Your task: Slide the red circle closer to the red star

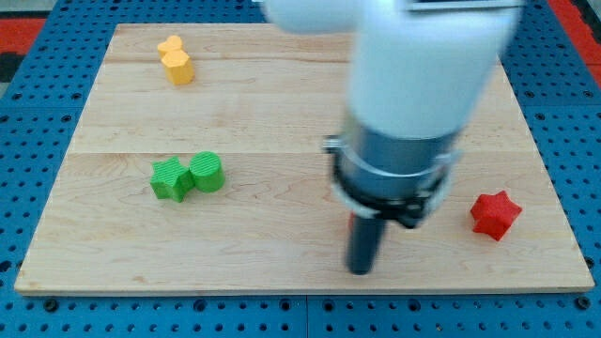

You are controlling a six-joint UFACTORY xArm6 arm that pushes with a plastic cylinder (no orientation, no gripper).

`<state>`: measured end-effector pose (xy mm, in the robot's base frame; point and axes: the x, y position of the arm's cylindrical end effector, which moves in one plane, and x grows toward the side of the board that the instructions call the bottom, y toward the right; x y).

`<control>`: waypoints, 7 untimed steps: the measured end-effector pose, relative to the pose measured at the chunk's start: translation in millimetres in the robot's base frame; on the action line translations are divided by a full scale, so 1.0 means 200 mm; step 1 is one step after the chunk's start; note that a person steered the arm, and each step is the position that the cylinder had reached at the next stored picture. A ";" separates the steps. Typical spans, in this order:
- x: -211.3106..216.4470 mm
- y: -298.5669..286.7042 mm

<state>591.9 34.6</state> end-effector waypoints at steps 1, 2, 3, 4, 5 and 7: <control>-0.03 -0.13; -0.07 -0.07; -0.16 -0.05; -0.25 -0.02; -0.26 0.11; -0.26 0.35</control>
<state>540.3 104.4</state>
